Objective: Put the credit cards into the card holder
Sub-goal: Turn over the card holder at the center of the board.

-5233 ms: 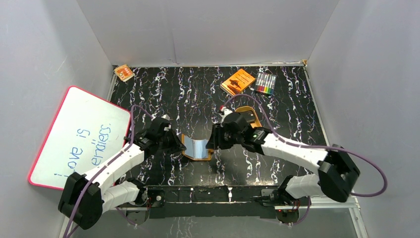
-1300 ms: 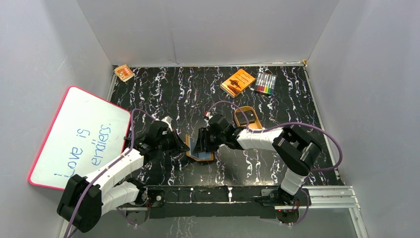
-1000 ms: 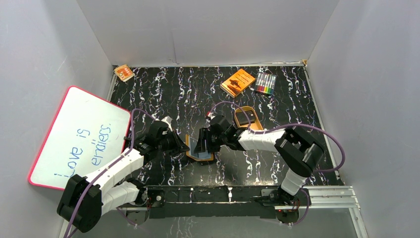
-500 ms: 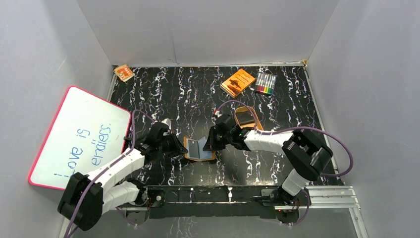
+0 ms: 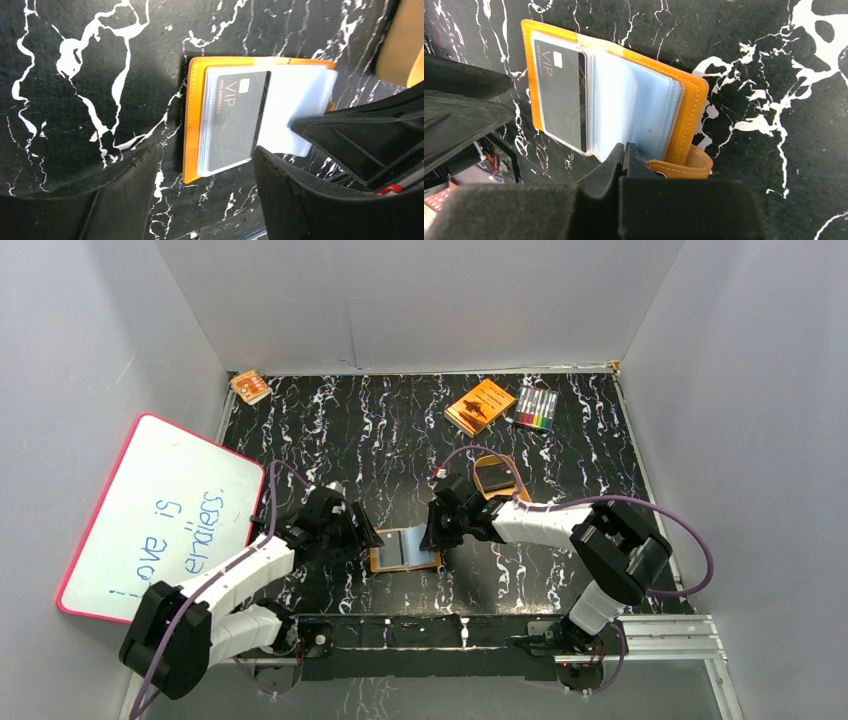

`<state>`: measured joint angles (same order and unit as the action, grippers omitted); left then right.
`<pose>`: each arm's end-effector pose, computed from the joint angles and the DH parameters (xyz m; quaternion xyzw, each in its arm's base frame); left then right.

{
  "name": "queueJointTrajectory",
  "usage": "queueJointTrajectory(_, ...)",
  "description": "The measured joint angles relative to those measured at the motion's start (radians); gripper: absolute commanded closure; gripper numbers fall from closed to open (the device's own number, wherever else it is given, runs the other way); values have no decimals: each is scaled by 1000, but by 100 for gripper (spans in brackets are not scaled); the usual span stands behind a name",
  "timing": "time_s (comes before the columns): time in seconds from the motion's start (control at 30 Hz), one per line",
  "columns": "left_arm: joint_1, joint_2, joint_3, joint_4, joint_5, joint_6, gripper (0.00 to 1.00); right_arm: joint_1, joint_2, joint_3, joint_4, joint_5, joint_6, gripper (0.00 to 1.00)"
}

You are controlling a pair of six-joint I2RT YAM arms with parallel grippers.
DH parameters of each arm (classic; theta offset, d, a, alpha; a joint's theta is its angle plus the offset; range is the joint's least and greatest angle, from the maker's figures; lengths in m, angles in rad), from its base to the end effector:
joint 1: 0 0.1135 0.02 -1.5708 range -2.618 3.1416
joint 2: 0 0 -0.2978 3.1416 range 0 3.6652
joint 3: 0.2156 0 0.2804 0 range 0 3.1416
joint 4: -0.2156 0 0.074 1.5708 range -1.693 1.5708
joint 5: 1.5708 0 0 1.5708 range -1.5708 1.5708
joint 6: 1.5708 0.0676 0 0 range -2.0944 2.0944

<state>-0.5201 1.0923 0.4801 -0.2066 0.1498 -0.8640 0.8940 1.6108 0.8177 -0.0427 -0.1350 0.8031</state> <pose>0.2013 -0.1269 0.1667 -0.1316 0.9186 -0.2873 0.2375 0.2192 0.2874 0.1534 -0.0665 0.9290 0.3106 0.1897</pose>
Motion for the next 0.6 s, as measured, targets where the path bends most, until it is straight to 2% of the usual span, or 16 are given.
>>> queueJointTrajectory(0.2, 0, -39, 69, -17, -8, 0, 32, 0, -2, 14, -29, 3, -10, 100)
queueJointTrajectory(0.37, 0, -5, 78, 71, 47, -17, 49, 0, -18, 17, -37, -3, -15, 99)
queueJointTrajectory(0.5, 0, 86, 68, 142, 85, -30, 56, 0, -31, 18, -19, -35, -17, 78)
queueJointTrajectory(0.6, 0, 127, 47, 167, 95, -34, 59, 0, -32, 18, 15, -69, -16, 69)
